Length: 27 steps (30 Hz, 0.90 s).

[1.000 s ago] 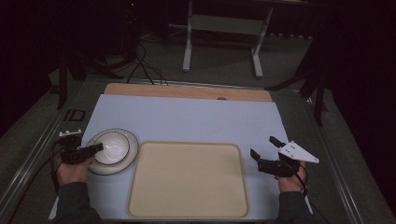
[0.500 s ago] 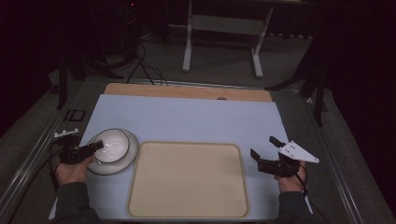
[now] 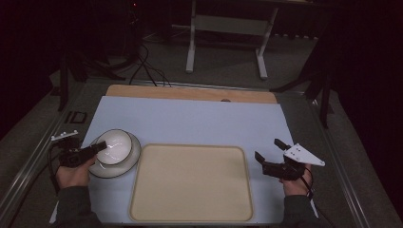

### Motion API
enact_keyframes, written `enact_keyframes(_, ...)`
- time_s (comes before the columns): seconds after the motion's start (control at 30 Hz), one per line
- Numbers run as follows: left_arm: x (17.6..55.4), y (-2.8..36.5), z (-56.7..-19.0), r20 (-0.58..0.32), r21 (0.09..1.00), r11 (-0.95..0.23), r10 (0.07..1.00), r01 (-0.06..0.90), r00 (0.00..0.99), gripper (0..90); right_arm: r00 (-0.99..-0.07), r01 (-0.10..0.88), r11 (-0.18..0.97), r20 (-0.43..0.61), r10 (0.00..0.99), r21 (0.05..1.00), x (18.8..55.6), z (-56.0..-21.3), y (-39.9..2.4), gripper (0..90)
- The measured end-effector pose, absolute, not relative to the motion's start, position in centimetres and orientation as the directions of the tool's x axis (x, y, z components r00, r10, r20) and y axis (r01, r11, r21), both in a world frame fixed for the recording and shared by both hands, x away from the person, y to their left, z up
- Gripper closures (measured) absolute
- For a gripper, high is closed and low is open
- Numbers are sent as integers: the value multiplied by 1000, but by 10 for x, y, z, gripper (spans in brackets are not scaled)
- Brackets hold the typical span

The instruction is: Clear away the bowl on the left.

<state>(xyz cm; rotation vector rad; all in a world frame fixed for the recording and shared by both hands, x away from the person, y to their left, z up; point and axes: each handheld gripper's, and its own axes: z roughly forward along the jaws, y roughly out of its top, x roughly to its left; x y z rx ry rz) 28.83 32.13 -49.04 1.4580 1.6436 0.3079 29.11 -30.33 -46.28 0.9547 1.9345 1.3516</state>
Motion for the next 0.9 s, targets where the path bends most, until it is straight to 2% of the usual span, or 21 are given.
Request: enact_keyframes(0.9,286,290,-466,-414,754,226,893,617,178,807,-572,220,226,-62,818,949,291,-462,-303,104)
